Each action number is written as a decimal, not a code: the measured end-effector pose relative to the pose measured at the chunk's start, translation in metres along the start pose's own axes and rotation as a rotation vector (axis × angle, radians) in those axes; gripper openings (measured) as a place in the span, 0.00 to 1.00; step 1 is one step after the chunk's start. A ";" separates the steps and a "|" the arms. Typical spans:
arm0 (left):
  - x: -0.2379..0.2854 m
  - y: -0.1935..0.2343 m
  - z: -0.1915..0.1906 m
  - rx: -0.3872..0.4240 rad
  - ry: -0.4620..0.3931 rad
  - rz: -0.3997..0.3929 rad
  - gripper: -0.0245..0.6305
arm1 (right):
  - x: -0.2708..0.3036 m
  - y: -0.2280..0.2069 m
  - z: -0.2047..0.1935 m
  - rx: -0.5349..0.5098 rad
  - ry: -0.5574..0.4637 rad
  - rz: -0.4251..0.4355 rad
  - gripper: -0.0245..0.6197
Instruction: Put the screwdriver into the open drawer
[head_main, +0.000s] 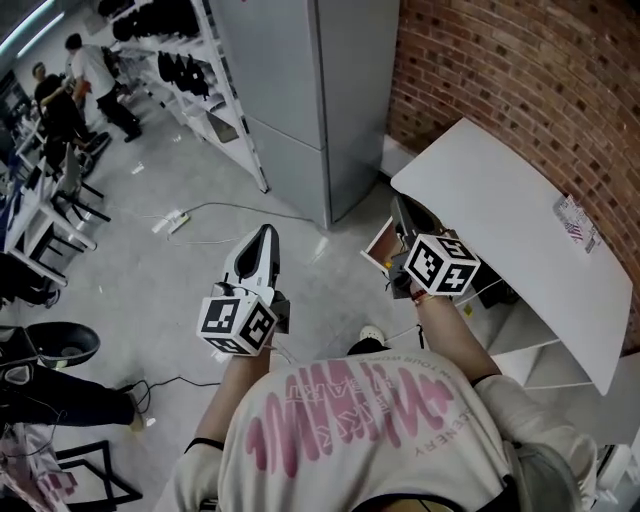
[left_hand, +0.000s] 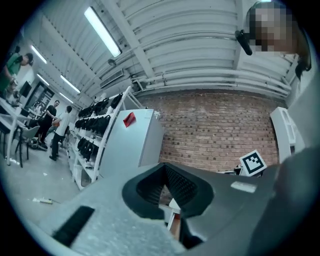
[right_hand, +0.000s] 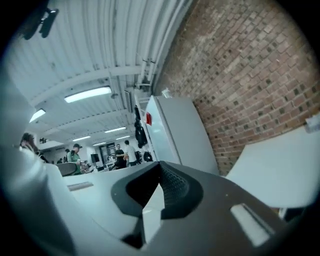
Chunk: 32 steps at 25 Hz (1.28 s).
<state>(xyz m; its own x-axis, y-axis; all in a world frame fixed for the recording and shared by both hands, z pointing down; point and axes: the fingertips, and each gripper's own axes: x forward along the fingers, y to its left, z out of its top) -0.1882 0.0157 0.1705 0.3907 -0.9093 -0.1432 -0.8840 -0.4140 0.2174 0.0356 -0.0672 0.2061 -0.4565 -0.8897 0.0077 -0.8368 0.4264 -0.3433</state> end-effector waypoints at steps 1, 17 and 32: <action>-0.002 -0.005 0.007 -0.001 -0.013 -0.009 0.04 | -0.005 0.015 0.015 -0.050 -0.028 0.035 0.05; -0.014 -0.040 0.020 -0.062 -0.071 -0.034 0.04 | -0.034 0.060 0.058 -0.248 -0.077 0.141 0.05; -0.013 -0.056 -0.008 -0.089 -0.059 0.082 0.04 | -0.033 0.031 0.039 -0.245 0.017 0.201 0.05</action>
<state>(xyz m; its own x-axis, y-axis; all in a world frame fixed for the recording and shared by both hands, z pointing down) -0.1418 0.0500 0.1677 0.2999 -0.9372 -0.1779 -0.8847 -0.3430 0.3155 0.0366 -0.0308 0.1582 -0.6233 -0.7817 -0.0208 -0.7763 0.6218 -0.1036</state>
